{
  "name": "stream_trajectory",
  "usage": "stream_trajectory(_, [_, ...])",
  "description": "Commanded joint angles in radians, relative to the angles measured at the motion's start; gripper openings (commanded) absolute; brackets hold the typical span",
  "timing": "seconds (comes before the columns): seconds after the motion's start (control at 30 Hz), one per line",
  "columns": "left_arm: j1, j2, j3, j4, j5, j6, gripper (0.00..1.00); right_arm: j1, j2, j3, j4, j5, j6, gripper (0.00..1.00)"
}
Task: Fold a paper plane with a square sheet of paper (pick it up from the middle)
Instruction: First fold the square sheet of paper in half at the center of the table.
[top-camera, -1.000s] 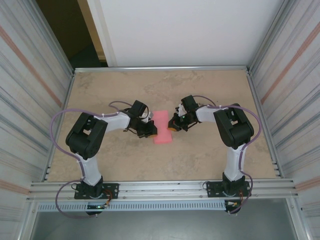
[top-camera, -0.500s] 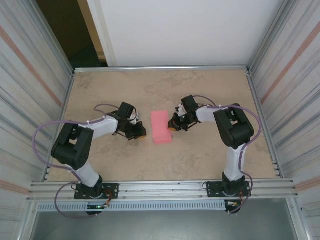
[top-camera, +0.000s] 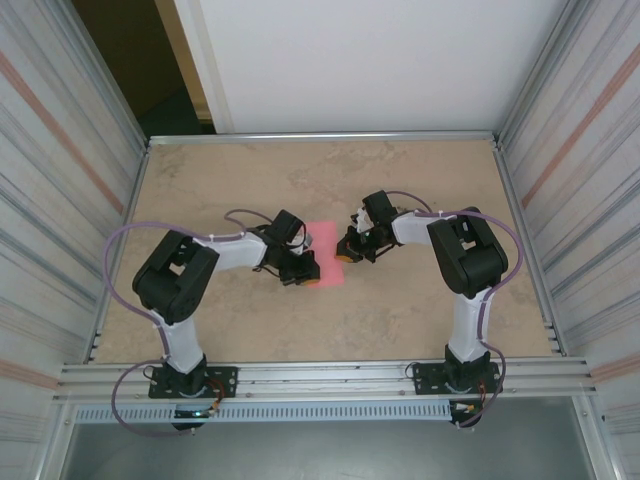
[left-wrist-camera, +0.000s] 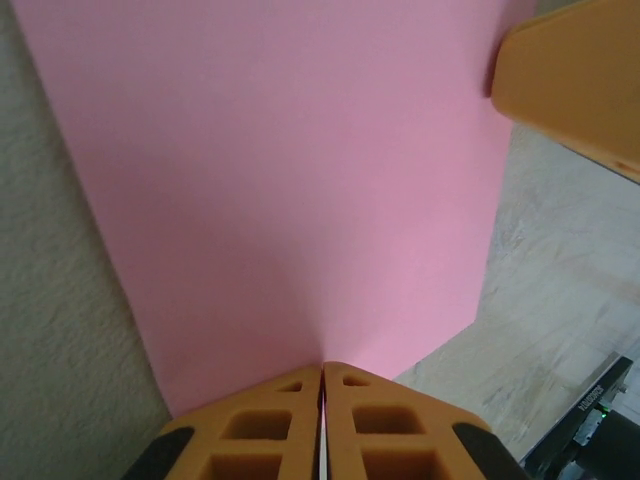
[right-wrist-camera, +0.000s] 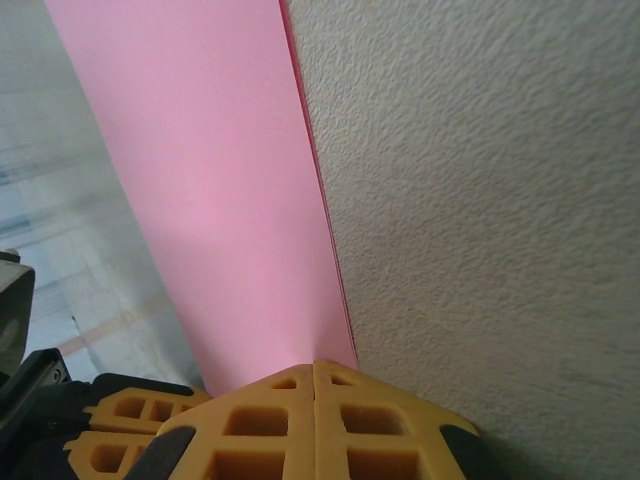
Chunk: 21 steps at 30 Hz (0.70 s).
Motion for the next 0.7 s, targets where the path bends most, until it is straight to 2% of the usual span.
stream_trajectory(0.0, [0.001, -0.013, -0.033, -0.074, -0.009, 0.029, 0.1, -0.005, 0.194, -0.11, -0.208, 0.389, 0.018, 0.0])
stream_trajectory(0.13, [0.021, -0.061, -0.125, -0.091, -0.013, 0.034, 0.1, -0.008, 0.197, -0.107, -0.208, 0.388, 0.016, 0.0])
stream_trajectory(0.37, [0.107, -0.196, -0.275, -0.007, 0.057, -0.009, 0.12, -0.007, 0.2, -0.104, -0.203, 0.381, 0.018, 0.0])
stream_trajectory(0.53, [0.12, -0.257, -0.244, 0.104, 0.114, -0.043, 0.12, -0.004, 0.198, -0.101, -0.199, 0.375, 0.025, 0.0])
stream_trajectory(0.67, [0.111, -0.219, -0.185, 0.214, 0.13, -0.073, 0.11, -0.004, 0.198, -0.104, -0.199, 0.382, 0.031, 0.0])
